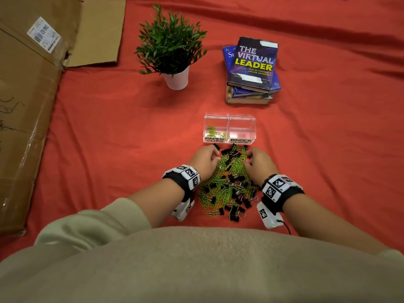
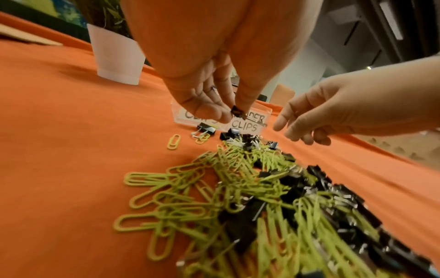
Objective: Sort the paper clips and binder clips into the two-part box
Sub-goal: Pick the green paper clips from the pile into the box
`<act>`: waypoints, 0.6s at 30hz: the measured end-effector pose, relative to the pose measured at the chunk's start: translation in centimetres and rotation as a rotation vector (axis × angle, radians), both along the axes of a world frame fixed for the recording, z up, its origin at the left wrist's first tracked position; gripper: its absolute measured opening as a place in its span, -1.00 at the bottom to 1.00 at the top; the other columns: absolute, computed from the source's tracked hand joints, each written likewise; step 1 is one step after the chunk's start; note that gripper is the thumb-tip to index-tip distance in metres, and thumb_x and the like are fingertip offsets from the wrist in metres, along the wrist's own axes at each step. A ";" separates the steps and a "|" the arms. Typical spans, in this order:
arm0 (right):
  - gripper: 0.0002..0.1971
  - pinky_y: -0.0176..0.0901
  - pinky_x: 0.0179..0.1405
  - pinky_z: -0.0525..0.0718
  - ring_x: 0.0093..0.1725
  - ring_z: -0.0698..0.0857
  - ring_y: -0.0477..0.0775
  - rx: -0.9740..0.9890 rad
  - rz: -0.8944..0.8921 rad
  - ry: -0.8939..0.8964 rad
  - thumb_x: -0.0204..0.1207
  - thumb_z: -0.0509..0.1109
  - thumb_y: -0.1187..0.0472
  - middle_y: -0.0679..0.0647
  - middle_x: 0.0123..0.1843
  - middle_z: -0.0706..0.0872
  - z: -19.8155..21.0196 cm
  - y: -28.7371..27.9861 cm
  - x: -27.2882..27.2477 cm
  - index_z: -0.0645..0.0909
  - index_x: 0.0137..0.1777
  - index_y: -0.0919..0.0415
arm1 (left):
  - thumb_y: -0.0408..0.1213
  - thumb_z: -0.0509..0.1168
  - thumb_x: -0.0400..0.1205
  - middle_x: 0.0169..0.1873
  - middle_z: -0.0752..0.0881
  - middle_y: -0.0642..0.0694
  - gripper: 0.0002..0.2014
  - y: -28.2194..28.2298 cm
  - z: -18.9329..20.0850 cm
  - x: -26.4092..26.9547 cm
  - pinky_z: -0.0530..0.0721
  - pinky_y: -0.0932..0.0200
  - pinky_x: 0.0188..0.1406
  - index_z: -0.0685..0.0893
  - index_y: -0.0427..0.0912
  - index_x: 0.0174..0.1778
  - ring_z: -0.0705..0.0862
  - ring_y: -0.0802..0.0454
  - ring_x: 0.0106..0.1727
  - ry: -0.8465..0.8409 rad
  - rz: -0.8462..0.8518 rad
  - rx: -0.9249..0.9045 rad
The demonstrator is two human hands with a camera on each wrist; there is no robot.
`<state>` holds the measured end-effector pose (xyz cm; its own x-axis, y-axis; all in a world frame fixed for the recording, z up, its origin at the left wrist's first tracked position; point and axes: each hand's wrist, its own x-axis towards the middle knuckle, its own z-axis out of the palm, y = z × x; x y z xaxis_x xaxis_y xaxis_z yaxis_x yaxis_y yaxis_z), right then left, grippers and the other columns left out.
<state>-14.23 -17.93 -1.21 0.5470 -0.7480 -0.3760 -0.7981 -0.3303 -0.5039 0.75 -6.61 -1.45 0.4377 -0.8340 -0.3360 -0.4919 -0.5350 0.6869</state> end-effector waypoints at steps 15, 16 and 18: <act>-0.37 0.02 0.47 0.44 0.45 0.41 0.17 -0.108 0.872 0.061 0.39 0.30 0.50 0.13 0.49 0.42 -1.6 4.6 5.4 0.37 0.51 0.26 | -0.09 0.42 0.47 0.35 0.38 -0.14 -0.27 5.1 -2.6 0.9 0.42 -0.01 0.48 0.30 -0.12 0.54 0.35 -0.14 0.43 -0.190 0.011 0.173; -0.37 0.01 0.46 0.44 0.42 0.42 0.17 -0.133 0.902 0.091 0.41 0.33 0.45 0.12 0.48 0.42 -2.0 4.4 5.3 0.37 0.51 0.25 | -0.08 0.43 0.47 0.39 0.35 -0.13 -0.21 5.0 -2.7 0.8 0.40 -0.02 0.51 0.23 -0.14 0.58 0.33 -0.14 0.47 -0.190 -0.021 0.175; -0.44 -0.02 0.38 0.47 0.32 0.47 0.16 -0.170 0.924 0.112 0.45 0.34 0.37 0.11 0.40 0.47 -2.4 4.1 5.0 0.41 0.48 0.23 | -0.03 0.45 0.46 0.46 0.31 -0.12 -0.12 4.6 -2.8 0.7 0.36 -0.02 0.54 0.14 -0.17 0.62 0.28 -0.12 0.51 -0.200 -0.061 0.187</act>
<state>-9.26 -13.84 -3.60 0.9175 -0.0863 -0.3883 -0.2248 -0.9178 -0.3272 1.41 -1.96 -4.22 0.4618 -0.7923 -0.3988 -0.6431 -0.6087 0.4647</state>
